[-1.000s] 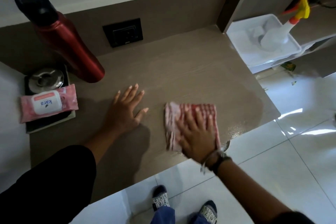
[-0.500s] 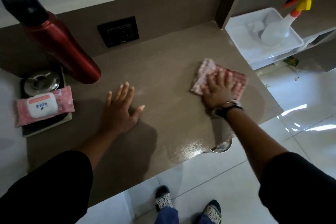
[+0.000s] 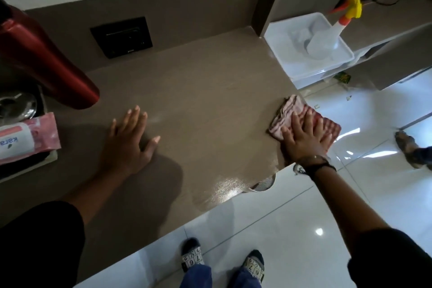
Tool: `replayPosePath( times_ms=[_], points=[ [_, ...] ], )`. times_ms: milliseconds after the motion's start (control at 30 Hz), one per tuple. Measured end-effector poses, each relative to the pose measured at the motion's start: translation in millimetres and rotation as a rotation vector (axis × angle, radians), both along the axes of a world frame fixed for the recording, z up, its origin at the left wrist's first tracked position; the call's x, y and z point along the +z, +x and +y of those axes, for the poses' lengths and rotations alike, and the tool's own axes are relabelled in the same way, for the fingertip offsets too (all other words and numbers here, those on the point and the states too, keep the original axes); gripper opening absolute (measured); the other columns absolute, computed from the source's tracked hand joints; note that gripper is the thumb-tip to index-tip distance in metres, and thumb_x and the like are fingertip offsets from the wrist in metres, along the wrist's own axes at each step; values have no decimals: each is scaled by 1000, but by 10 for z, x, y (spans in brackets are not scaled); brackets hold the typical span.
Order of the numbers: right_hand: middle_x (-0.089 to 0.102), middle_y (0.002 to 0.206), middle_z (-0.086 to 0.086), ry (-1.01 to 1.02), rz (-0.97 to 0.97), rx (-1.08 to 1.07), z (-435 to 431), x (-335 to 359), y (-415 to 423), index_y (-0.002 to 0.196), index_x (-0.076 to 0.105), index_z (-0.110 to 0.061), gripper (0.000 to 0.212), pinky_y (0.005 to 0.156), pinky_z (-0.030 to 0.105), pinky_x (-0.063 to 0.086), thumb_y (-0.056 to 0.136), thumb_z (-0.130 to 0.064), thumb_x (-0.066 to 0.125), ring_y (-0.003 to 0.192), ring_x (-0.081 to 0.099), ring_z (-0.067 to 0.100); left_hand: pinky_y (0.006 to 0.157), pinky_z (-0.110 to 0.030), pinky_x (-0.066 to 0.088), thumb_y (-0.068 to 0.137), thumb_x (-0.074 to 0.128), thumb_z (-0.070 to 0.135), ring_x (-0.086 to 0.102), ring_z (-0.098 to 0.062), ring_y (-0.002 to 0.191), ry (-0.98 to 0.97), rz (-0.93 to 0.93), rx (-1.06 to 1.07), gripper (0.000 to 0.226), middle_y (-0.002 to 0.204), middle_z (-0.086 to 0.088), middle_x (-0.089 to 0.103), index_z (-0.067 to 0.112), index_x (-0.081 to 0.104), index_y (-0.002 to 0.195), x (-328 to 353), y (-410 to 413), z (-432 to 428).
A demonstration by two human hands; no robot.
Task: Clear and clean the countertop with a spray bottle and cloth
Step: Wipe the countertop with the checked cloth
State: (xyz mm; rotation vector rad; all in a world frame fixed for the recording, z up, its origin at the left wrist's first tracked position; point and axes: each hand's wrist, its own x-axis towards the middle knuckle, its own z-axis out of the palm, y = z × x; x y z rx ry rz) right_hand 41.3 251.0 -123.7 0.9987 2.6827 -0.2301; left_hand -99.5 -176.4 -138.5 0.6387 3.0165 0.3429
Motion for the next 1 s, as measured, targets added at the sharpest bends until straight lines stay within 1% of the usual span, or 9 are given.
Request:
replayPosePath(
  times_ms=[133, 233, 367, 467, 533, 600, 700, 833, 1000],
  points=[
    [-9, 164, -3, -15, 23, -28, -9, -44, -547, 150, 5, -46, 70, 115, 64, -10, 86, -72, 9, 149, -16, 29, 120, -51, 15, 85, 31, 62, 17, -22, 151, -16, 20, 6, 79, 163, -6, 20, 17, 31, 151, -43, -11, -19],
    [-3, 165, -2, -7, 23, 105, -343, -49, -641, 150, 9, -46, 68, 115, 64, -9, 86, -68, 8, 150, -8, 32, 120, -51, 15, 85, 31, 62, 18, -22, 151, -30, 12, 7, 79, 163, -7, 21, 17, 32, 150, -16, -7, -7],
    [15, 163, 0, -5, 74, 396, -898, -29, -153, 149, 22, -42, 68, 115, 65, 4, 87, -66, 10, 149, 9, 36, 120, -51, 16, 85, 33, 61, 21, -24, 150, -33, 10, -1, 79, 162, -8, 23, 15, 34, 150, -1, 1, -6],
    [26, 160, -2, 19, 87, 387, -868, 23, 207, 147, 33, -41, 67, 114, 62, 17, 87, -67, 17, 147, 20, 34, 120, -51, 16, 85, 32, 62, 19, -22, 151, -37, 5, 3, 79, 162, -7, 22, 17, 33, 150, -18, -18, -16],
    [19, 162, -2, 25, 62, 263, -663, 53, 245, 148, 27, -43, 72, 115, 62, 13, 83, -69, 12, 149, 15, 33, 119, -52, 16, 85, 32, 62, 19, -22, 151, -35, 9, 5, 79, 162, -7, 22, 17, 33, 150, -33, -13, -19],
    [2, 164, -4, 23, 34, 155, -453, 26, 63, 150, 10, -47, 71, 117, 62, 2, 83, -71, 6, 150, 0, 32, 119, -52, 17, 85, 31, 61, 20, -24, 150, -32, 21, 5, 79, 162, -8, 23, 15, 33, 150, -34, -6, -14],
    [-9, 164, -2, -3, 21, 80, -326, -6, -434, 150, -1, -46, 66, 116, 62, -6, 89, -70, 9, 149, -13, 31, 119, -53, 15, 86, 30, 61, 18, -25, 151, -42, 8, -3, 80, 163, -9, 21, 15, 32, 151, -8, 10, -3],
    [-5, 165, 0, -13, 31, 175, -543, -17, -833, 151, 3, -44, 67, 115, 64, -6, 88, -67, 9, 150, -8, 33, 121, -53, 11, 86, 28, 61, 12, -23, 152, -58, -21, 2, 79, 164, -6, 15, 18, 26, 153, 31, 12, 17],
    [8, 164, -2, -28, 72, 368, -981, -31, -465, 150, 15, -44, 70, 116, 64, 2, 85, -70, 6, 150, 5, 33, 121, -56, 11, 87, 25, 60, 13, -27, 152, -96, -46, -12, 79, 164, -10, 14, 15, 24, 153, 103, 31, 30]
  ],
)
